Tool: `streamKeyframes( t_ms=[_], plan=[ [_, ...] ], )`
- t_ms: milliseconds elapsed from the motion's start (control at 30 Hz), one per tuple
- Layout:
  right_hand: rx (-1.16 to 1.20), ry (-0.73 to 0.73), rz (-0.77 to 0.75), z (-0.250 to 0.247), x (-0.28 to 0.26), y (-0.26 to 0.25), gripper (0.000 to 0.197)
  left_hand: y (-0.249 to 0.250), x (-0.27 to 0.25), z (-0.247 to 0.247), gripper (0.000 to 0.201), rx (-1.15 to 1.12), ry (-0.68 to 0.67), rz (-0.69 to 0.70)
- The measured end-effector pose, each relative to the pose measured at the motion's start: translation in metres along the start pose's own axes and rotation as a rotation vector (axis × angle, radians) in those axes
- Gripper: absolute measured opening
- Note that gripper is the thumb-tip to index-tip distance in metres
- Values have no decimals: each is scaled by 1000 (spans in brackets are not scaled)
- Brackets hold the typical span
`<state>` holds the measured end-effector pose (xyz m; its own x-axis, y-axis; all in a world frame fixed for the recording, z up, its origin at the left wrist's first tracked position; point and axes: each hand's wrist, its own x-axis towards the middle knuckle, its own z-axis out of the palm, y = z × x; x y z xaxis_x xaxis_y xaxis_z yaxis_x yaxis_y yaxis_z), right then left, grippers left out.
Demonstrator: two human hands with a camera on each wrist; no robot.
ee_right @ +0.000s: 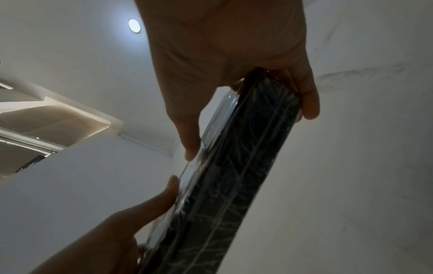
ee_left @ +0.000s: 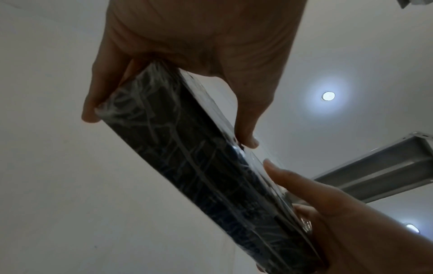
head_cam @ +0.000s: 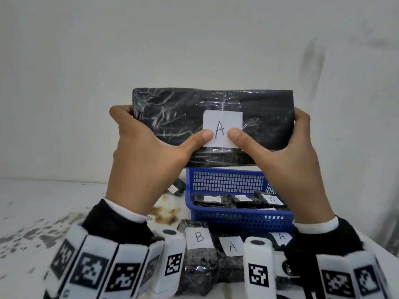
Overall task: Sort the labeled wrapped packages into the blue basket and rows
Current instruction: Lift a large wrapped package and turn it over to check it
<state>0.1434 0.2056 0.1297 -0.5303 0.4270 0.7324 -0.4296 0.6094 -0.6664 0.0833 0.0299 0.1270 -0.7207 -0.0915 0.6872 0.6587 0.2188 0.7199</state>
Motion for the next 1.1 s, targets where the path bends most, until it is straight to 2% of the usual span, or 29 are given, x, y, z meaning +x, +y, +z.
streamKeyframes(
  t_ms=[167, 400, 567, 700, 967, 1033, 1100],
  plan=[
    [13, 29, -3, 1, -2, -2, 92, 2, -1, 2, 97, 19, 24, -25],
    [-40, 39, 13, 5, -4, -4, 83, -3, -1, 4, 116, 36, 32, -22],
    [-5, 30, 6, 4, -2, -1, 84, -2, 1, -1, 89, -54, 63, 23],
    [28, 21, 7, 1, 0, -1, 81, -4, 3, -1, 85, -99, 77, 24],
    [38, 28, 24, -6, 6, 5, 47, -10, 8, 1, 45, -232, 96, -9],
    [41, 27, 14, -6, 7, 5, 44, -11, 10, 0, 36, -245, 100, -15],
    [44, 29, 2, -6, 7, 6, 43, -11, 11, 0, 36, -273, 100, -30]
  ],
)
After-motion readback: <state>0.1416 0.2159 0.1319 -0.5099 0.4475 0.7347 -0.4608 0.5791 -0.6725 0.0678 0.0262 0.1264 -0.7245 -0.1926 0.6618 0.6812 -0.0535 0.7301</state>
